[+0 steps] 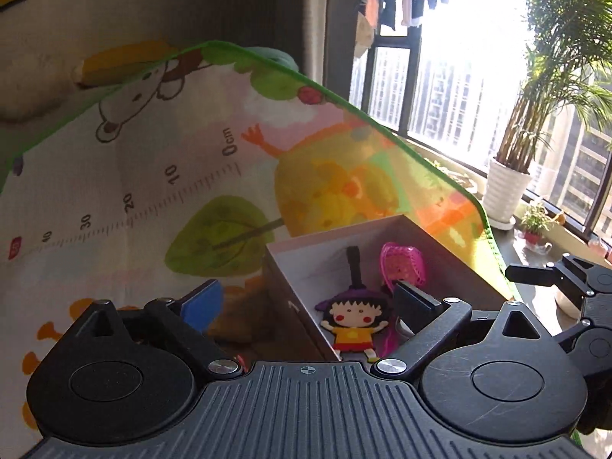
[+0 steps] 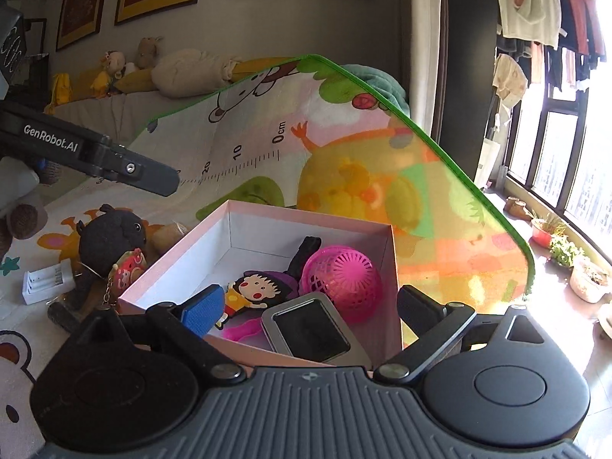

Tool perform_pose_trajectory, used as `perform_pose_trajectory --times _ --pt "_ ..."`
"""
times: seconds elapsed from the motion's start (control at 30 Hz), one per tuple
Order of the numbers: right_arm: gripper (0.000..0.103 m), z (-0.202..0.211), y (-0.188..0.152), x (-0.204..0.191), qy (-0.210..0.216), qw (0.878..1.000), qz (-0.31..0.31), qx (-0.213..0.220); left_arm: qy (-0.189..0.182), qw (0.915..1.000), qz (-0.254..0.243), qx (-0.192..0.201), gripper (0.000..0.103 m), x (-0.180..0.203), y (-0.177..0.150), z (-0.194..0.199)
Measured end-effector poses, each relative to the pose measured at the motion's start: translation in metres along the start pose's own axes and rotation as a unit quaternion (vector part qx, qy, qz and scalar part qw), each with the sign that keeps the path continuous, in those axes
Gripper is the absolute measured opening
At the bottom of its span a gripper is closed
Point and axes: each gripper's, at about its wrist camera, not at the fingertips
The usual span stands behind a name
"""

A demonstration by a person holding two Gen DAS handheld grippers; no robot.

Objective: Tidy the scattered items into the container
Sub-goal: 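Lower the tin and figure into the pink box and open both grippers, then grasp the bagged black flashlight with the right gripper while the left grasps the white battery charger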

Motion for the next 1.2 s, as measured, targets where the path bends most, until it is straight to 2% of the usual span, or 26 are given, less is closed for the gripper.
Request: perform_pose_trajectory --times 0.17,0.27,0.37,0.47,0.63,0.73,0.9,1.07,1.1,1.13,1.17,1.2 --pt "0.098 0.022 -0.005 -0.019 0.012 1.0 0.023 0.0 0.055 0.9974 -0.027 -0.037 0.103 -0.005 -0.056 0.04" --pt "0.098 0.034 -0.002 -0.041 0.024 0.999 0.048 0.007 0.097 0.9928 -0.036 -0.06 0.103 -0.014 -0.086 0.058" --pt "0.098 0.041 0.003 -0.069 0.043 0.997 0.069 0.013 0.143 0.9868 -0.041 -0.063 0.103 -0.03 -0.103 0.081" --pt "0.098 0.04 0.007 -0.098 0.068 0.994 0.083 0.012 0.178 0.9821 -0.018 -0.061 0.103 -0.052 -0.112 0.107" --pt "0.094 0.023 0.008 -0.154 0.118 0.987 0.104 -0.016 0.204 0.9774 0.02 -0.053 0.103 -0.081 -0.13 0.138" --pt "0.094 0.005 0.005 -0.178 0.121 0.987 0.09 -0.047 0.209 0.9754 0.045 -0.053 0.103 -0.094 -0.139 0.146" --pt "0.094 -0.022 -0.002 -0.198 0.094 0.991 0.017 -0.092 0.196 0.9771 0.07 -0.046 0.103 -0.103 -0.149 0.15" --pt "0.094 -0.038 -0.007 -0.209 0.056 0.993 -0.001 -0.106 0.174 0.9799 0.092 -0.033 0.103 -0.099 -0.148 0.143" --pt "0.092 -0.04 -0.007 -0.209 0.052 0.993 -0.002 -0.105 0.169 0.981 0.09 -0.031 0.103 -0.097 -0.147 0.14" --pt "0.083 -0.04 -0.007 -0.21 0.047 0.994 0.006 -0.098 0.165 0.982 0.086 -0.03 0.103 -0.094 -0.146 0.136" --pt "0.082 -0.039 -0.008 -0.21 0.045 0.995 0.02 -0.091 0.161 0.9833 0.08 -0.028 0.103 -0.091 -0.145 0.132" --pt "0.066 -0.037 -0.008 -0.21 0.052 0.994 0.032 -0.088 0.158 0.9843 0.075 -0.027 0.103 -0.089 -0.144 0.128"
Point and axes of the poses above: each gripper's, at about its wrist camera, not at the fingertips, and z roughly against the way its jaws point, x to its right, y to its top, and after that the axes turned 3 degrees about z, right-handed
